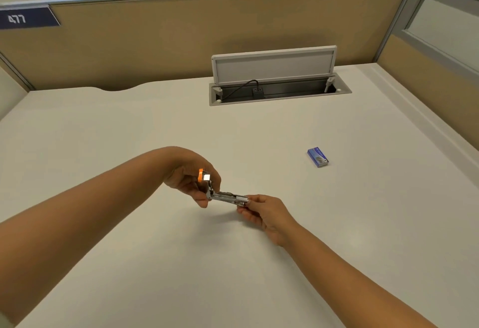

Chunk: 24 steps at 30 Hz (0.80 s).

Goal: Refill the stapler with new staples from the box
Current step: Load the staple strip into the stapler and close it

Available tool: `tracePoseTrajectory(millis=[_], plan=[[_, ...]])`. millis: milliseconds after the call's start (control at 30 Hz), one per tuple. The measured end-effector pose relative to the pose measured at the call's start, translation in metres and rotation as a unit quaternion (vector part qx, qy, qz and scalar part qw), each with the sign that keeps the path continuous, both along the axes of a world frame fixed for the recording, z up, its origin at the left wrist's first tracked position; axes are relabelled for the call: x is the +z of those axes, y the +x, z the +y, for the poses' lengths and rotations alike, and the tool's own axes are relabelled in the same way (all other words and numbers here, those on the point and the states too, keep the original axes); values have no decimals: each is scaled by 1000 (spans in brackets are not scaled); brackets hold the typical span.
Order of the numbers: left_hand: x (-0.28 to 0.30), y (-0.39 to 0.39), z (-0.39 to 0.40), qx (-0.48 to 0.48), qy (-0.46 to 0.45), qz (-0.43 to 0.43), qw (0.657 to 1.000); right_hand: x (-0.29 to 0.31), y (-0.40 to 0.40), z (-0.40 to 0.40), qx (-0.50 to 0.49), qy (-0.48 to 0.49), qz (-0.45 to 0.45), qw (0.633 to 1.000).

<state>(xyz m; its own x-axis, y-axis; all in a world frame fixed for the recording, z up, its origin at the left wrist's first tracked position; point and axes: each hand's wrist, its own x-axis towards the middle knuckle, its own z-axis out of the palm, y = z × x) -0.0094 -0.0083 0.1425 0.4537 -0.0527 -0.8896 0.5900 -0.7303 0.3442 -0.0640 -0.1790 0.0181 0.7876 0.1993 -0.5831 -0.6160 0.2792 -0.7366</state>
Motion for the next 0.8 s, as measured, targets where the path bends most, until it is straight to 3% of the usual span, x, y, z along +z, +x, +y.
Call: tracePoseTrajectory(millis=[233, 500, 800], plan=[[-13, -5, 3, 35, -33, 14, 999, 5, 10, -7, -34, 20, -18, 999], [-36, -10, -8, 28, -53, 58, 997, 12, 19, -14, -35, -61, -101, 992], [-55, -14, -21, -38, 25, 23, 999, 14, 18, -12, -13, -115, -137, 984]])
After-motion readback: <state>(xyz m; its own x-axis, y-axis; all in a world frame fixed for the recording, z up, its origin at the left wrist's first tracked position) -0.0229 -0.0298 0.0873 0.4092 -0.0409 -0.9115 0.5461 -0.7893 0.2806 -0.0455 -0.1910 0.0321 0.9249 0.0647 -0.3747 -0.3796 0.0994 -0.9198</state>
